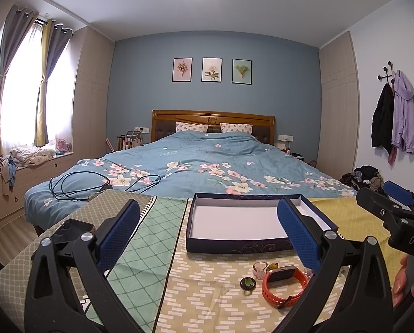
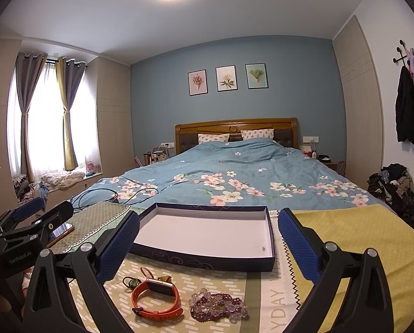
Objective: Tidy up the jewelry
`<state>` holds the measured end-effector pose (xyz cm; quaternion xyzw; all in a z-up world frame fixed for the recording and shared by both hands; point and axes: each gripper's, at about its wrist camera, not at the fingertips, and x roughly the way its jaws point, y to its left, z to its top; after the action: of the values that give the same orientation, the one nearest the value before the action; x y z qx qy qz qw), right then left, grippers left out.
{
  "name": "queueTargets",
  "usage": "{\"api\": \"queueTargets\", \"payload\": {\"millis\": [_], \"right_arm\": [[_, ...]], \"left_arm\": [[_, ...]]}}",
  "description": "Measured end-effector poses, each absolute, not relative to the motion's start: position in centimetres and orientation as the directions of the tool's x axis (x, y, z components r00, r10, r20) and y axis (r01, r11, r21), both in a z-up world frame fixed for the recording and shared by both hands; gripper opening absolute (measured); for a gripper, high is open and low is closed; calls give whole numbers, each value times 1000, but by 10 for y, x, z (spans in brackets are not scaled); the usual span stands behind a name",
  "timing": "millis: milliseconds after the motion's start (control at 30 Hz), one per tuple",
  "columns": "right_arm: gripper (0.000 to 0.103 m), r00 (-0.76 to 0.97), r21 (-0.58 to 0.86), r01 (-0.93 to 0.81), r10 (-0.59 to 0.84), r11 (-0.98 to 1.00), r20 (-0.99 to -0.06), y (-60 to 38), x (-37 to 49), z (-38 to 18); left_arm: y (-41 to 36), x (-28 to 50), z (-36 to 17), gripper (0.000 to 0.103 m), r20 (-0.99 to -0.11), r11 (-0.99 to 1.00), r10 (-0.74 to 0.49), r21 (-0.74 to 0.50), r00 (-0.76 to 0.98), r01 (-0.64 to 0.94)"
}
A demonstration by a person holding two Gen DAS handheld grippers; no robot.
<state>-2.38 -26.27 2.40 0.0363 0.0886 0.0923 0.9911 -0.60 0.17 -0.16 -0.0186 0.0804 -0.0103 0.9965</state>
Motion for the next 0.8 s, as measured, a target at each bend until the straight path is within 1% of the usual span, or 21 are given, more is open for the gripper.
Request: {"api": "queueTargets", "payload": {"millis": [333, 567, 633, 700, 800], "right_arm": [[96, 967, 92, -177, 191, 980, -171, -263, -23, 22], [96, 961, 84, -187, 200, 979, -192, -266, -23, 21], [96, 956, 77, -187, 199, 979, -215, -270, -22, 19], [96, 943, 87, -196, 212, 977, -255, -277, -18, 17], [96, 913, 88, -201, 220, 976, -344, -287, -11, 7]], "left_arm": [[1, -5, -4, 97, -168, 999, -24, -37, 986, 18], [1, -1, -5, 97, -197, 999, -43, -33, 979, 37], [0, 4, -6, 97, -220, 998, -54, -30, 974, 48], [-1, 12, -10, 97, -270, 997, -80, -29, 960, 75], [-3, 26, -20, 97, -355, 991, -135, -47, 925, 126]]}}
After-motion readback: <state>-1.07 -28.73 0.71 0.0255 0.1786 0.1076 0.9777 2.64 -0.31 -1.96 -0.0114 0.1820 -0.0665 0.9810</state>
